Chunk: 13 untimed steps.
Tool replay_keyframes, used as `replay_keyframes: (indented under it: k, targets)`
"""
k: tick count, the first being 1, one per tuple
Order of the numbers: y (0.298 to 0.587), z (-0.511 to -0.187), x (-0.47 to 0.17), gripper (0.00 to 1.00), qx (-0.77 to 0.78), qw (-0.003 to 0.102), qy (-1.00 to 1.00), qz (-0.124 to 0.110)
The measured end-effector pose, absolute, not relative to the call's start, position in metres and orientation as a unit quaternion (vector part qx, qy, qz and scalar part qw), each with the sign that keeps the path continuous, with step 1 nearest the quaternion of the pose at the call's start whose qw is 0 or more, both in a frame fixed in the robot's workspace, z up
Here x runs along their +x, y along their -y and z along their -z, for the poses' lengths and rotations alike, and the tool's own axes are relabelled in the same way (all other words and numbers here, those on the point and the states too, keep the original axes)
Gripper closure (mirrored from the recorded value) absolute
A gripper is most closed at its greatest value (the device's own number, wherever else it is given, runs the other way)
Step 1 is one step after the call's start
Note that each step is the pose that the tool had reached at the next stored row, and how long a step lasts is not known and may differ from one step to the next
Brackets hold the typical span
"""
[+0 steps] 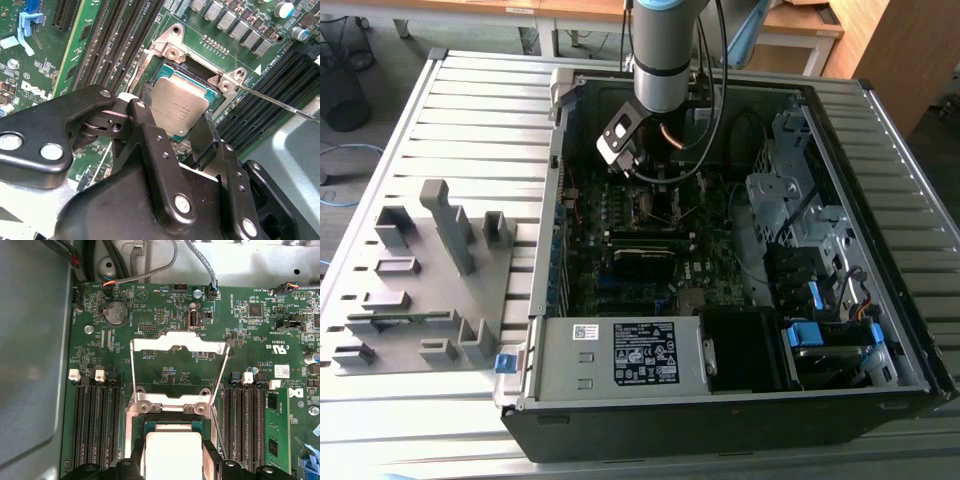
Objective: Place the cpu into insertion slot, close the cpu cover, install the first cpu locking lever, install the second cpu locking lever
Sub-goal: 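Place the cpu into insertion slot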
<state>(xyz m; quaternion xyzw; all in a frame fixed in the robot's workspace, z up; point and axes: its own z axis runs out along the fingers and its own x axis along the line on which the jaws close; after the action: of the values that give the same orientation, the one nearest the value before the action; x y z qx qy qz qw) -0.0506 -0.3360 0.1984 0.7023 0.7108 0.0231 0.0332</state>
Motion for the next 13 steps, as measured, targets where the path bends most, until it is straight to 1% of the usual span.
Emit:
replay_keyframes:
  k: [13]
  targets:
    - [0.3345,-0.1976,-0.0505,0.46,0.713,0.034,-0.7,-0.023]
